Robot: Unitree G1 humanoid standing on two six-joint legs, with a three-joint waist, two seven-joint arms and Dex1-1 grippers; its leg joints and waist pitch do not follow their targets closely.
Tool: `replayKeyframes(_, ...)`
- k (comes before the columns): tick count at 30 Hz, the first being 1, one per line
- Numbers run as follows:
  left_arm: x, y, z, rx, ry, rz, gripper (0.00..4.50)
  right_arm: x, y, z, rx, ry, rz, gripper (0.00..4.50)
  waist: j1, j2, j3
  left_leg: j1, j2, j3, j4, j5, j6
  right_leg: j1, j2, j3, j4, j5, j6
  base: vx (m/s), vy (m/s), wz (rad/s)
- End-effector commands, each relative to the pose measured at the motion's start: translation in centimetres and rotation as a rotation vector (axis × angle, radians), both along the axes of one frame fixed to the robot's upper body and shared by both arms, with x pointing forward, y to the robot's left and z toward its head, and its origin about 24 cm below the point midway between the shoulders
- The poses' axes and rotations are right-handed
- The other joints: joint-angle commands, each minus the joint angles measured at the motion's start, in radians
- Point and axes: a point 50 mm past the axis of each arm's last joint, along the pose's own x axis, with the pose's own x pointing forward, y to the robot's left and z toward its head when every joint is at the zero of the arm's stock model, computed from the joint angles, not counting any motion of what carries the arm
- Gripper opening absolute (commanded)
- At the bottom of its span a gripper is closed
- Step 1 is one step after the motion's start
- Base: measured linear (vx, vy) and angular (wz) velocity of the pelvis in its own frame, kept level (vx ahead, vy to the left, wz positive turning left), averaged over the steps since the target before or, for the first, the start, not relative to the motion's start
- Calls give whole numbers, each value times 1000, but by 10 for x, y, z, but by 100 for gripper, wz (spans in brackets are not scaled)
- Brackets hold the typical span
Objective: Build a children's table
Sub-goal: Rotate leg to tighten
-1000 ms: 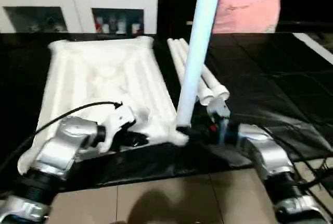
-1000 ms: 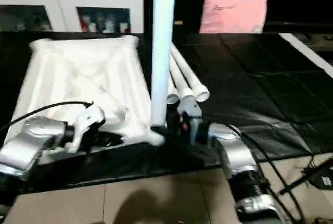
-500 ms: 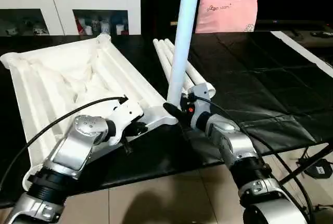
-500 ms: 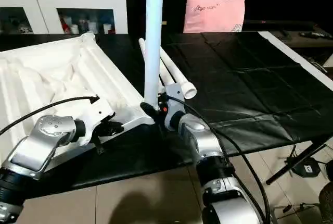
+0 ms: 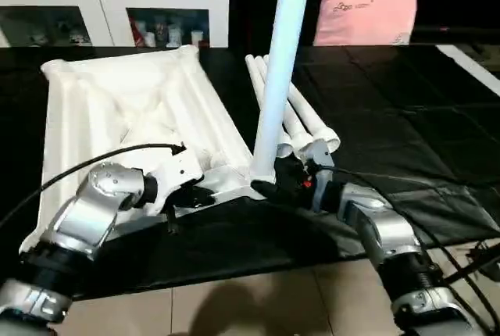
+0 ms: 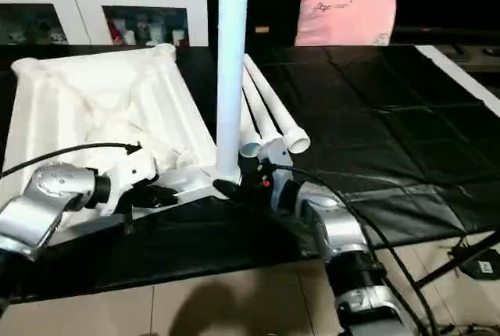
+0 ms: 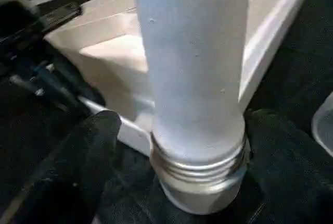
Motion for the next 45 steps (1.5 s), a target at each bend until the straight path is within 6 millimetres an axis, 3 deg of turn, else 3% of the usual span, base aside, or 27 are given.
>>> replayKeyframes(1, 1, 15, 1, 59, 4, -46, 0, -7, -10, -1, -20, 6, 46, 437, 6, 30, -61, -8, 36, -3, -61, -160, 33, 52, -73, 63, -60, -107, -210, 0, 0, 0)
replayKeyframes(5, 2, 19, 5, 57, -1, -66, 0, -10, -13, 2, -18, -36, 75, 446, 8, 27, -58, -8, 38, -2, -62, -186, 29, 53, -76, 61, -62, -153, -211, 0, 0, 0)
replayKeyframes(7, 2, 21, 6, 51, 8, -73, 0, -13, -14, 3, -20, -52, 94, 446, 8, 34, -57, -6, 41, -2, -64, -201, 16, 51, -78, 62, -64, -179, -213, 0, 0, 0)
replayKeyframes(11, 4, 18, 6, 14, 15, -72, 0, -16, -14, 5, -5, -37, 112, 446, 10, 34, -58, -6, 41, -1, -62, -187, 20, 52, -76, 63, -61, -139, -223, 0, 0, 0)
replayKeyframes(13, 3, 17, 7, -7, 37, -86, 43, -17, -13, 5, -6, -32, 118, 450, 15, 36, -60, -5, 41, -1, -61, -172, 20, 53, -75, 62, -56, -101, -236, 0, 0, 0)
replayKeyframes(18, 4, 14, 8, -14, 15, -97, 81, -17, -11, 4, -13, -38, 116, 450, 22, 36, -60, -3, 41, 1, -60, -180, 14, 53, -76, 62, -56, -102, -239, 0, 0, 0)
replayKeyframes(33, 14, 12, 4, -13, 0, -50, 81, -22, -7, 2, -25, -35, 133, 450, 28, 34, -60, -6, 39, -1, -59, -179, 8, 55, -78, 62, -60, -139, -215, 0, 0, 0)
replayKeyframes(40, 15, 9, 3, -39, 24, -63, 11, -24, -6, 1, -29, -31, 144, 450, 28, 34, -60, -5, 39, -2, -60, -190, 8, 55, -77, 62, -61, -152, -213, 0, 0, 0)
replayKeyframes(45, 14, 8, 0, -35, 43, -77, 3, -24, -6, 0, -35, -26, 151, 450, 28, 33, -59, -5, 39, -2, -59, -196, 6, 55, -78, 62, -61, -168, -210, 0, 0, 0)
